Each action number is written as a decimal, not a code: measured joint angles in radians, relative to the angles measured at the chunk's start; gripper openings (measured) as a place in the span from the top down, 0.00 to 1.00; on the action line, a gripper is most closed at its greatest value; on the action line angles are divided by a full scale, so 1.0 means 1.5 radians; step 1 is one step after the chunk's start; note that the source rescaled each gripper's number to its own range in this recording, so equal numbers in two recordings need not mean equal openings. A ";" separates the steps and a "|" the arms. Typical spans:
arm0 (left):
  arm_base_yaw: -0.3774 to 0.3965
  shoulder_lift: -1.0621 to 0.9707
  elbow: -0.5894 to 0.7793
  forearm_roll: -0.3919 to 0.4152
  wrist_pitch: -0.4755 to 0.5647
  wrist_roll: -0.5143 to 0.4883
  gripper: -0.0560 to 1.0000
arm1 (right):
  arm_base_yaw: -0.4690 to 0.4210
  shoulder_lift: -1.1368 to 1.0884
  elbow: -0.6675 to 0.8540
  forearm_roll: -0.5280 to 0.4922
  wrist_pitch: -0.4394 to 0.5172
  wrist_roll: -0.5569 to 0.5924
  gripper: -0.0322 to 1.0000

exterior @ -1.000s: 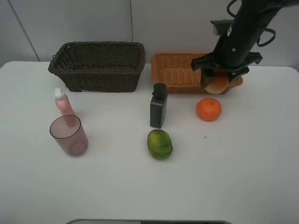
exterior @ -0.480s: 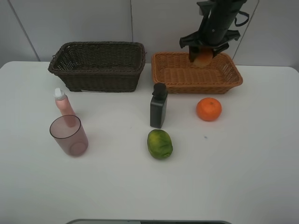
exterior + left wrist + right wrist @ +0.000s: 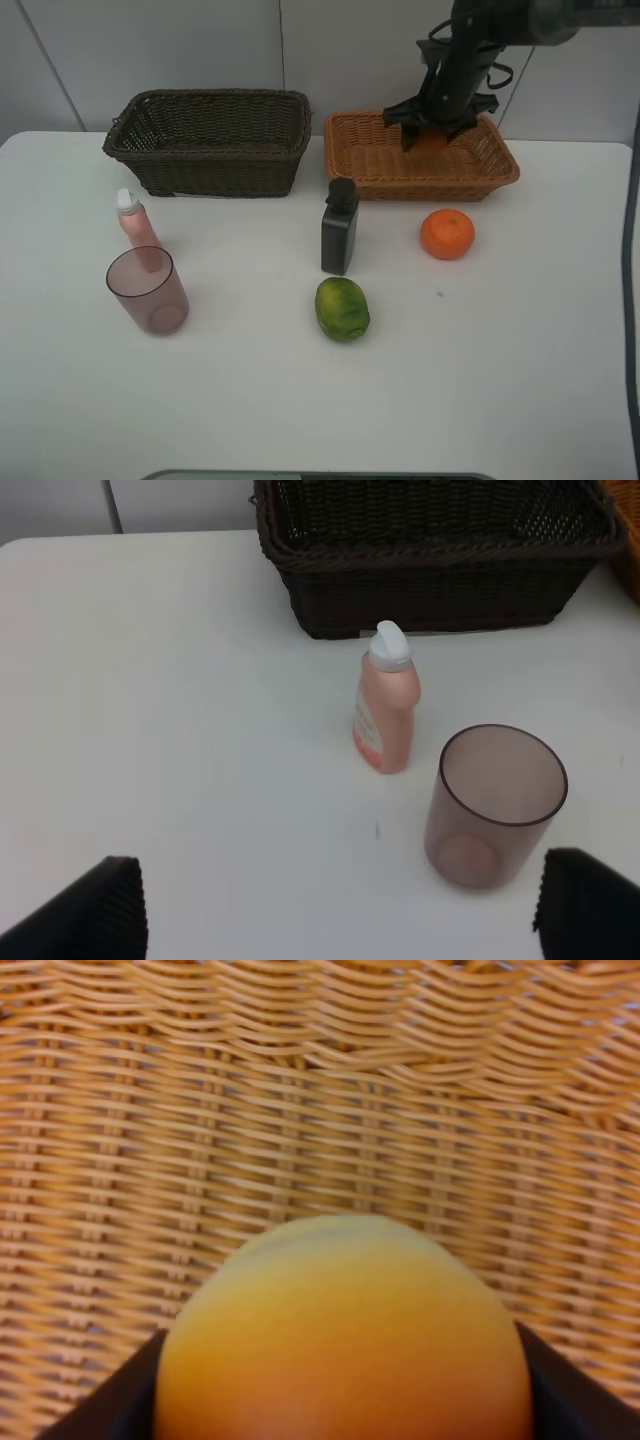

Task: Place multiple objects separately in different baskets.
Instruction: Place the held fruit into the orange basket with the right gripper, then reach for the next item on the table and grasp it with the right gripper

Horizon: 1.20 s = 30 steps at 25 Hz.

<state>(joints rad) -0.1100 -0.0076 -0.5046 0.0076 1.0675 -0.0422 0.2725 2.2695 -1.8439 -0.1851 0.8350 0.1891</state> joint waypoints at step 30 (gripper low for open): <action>0.000 0.000 0.000 0.000 0.000 0.000 0.01 | 0.015 -0.267 0.254 0.039 0.037 0.024 0.00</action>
<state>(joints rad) -0.1100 -0.0076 -0.5046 0.0076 1.0675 -0.0422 0.2957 1.8697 -1.4622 -0.1266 0.8908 0.2258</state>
